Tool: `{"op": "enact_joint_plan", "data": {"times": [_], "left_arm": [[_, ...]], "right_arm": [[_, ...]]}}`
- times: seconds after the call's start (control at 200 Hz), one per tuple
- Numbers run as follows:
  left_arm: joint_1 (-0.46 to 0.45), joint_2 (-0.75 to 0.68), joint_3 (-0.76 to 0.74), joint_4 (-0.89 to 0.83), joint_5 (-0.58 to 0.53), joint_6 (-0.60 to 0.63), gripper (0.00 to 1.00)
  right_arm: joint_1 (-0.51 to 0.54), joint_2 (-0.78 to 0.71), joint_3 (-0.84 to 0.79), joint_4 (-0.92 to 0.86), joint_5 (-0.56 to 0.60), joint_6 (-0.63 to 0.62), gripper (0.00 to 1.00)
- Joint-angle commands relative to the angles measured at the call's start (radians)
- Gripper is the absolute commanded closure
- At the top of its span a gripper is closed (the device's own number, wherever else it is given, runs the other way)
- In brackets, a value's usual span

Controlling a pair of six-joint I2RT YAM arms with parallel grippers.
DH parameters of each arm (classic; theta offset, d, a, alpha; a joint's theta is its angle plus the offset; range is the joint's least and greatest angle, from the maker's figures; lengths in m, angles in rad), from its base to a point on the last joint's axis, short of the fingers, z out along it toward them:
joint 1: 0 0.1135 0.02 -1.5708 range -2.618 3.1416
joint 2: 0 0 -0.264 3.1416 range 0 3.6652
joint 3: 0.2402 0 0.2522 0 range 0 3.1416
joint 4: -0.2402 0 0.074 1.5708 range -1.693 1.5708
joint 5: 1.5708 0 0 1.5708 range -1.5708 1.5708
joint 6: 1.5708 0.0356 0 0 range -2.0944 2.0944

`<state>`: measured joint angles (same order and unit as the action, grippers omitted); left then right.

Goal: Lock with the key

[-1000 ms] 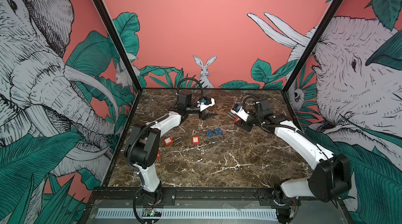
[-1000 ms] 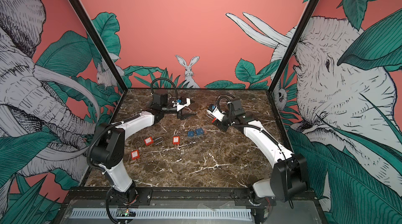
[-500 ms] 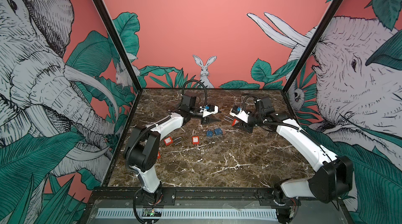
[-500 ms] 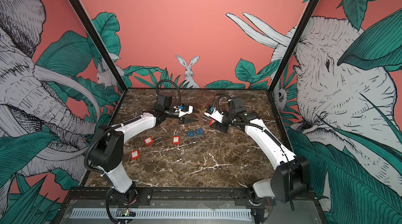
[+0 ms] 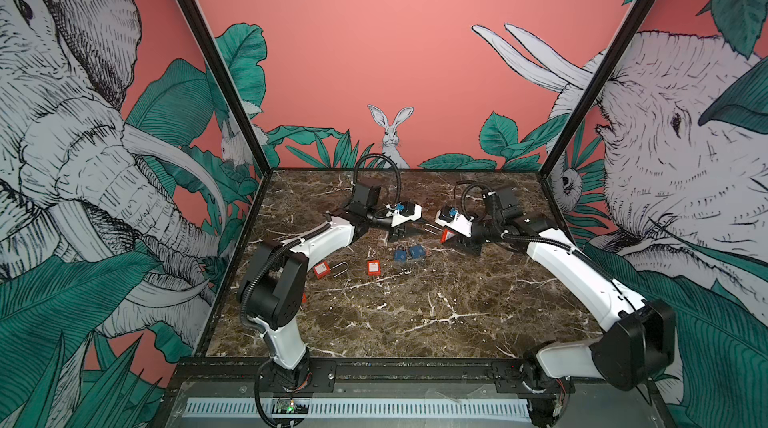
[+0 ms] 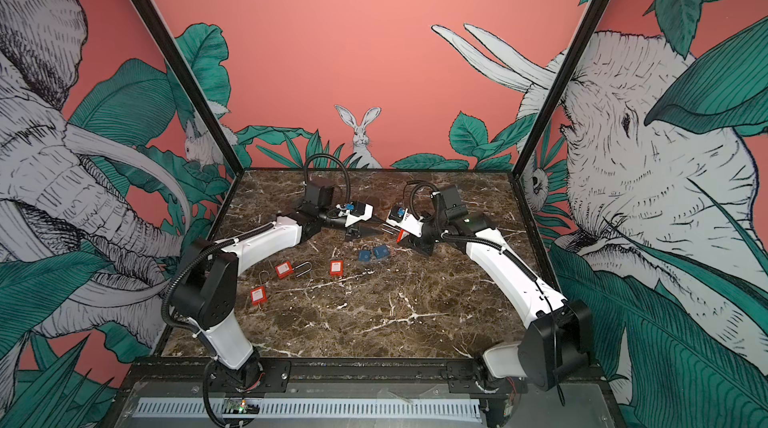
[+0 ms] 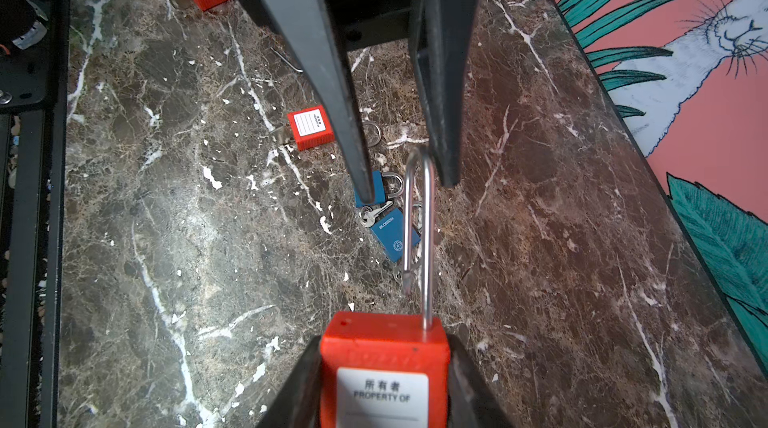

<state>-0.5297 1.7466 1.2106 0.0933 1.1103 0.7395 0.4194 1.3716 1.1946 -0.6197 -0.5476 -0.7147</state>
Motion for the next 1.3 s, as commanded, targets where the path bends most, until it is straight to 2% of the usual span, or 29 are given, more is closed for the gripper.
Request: {"op": "enact_joint_plan", "data": {"times": [0.0, 0.26, 0.42, 0.625, 0.67, 0.715, 0.745, 0.785, 0.905, 0.955, 1.055, 1.14, 1.291], "left_arm": [[-0.007, -0.030, 0.011, -0.035, 0.011, 0.006, 0.74], [-0.014, -0.030, 0.018, -0.094, 0.028, 0.012, 0.85], [-0.021, -0.034, 0.018, -0.099, 0.030, 0.005, 0.86], [-0.025, -0.035, 0.019, -0.122, 0.033, 0.010, 1.00], [-0.024, -0.037, 0.017, -0.120, 0.036, 0.004, 1.00], [-0.025, -0.038, 0.015, -0.109, 0.042, -0.008, 1.00], [-0.024, -0.041, 0.011, -0.097, 0.047, -0.021, 1.00], [-0.024, -0.044, 0.002, -0.070, 0.051, -0.045, 1.00], [-0.024, -0.059, -0.053, 0.058, 0.046, -0.134, 1.00], [-0.023, -0.064, -0.068, 0.078, 0.038, -0.150, 1.00], [-0.024, -0.076, -0.086, 0.108, 0.040, -0.178, 1.00], [-0.024, -0.085, -0.111, 0.174, 0.044, -0.224, 1.00], [-0.023, -0.101, -0.127, 0.187, 0.053, -0.231, 1.00]], "right_arm": [[0.006, -0.037, 0.007, 0.010, 0.005, -0.026, 0.92], [0.011, -0.047, -0.030, 0.049, 0.002, -0.050, 0.90], [0.017, -0.033, -0.028, 0.048, 0.009, -0.059, 0.90], [0.020, -0.044, -0.040, 0.070, 0.009, -0.069, 0.88], [0.021, -0.045, -0.041, 0.076, 0.009, -0.067, 0.87], [0.021, -0.041, -0.038, 0.077, 0.006, -0.063, 0.83], [0.021, -0.039, -0.037, 0.075, 0.004, -0.057, 0.72], [0.021, -0.040, -0.035, 0.071, 0.000, -0.052, 0.63], [0.020, -0.048, -0.047, 0.065, -0.017, -0.027, 0.49], [0.019, -0.056, -0.058, 0.065, -0.024, -0.013, 0.37], [0.018, -0.069, -0.060, 0.042, -0.052, 0.000, 0.25], [0.017, -0.073, -0.053, 0.001, -0.068, 0.000, 0.20], [-0.017, -0.089, -0.025, -0.093, -0.032, -0.025, 0.23]]}}
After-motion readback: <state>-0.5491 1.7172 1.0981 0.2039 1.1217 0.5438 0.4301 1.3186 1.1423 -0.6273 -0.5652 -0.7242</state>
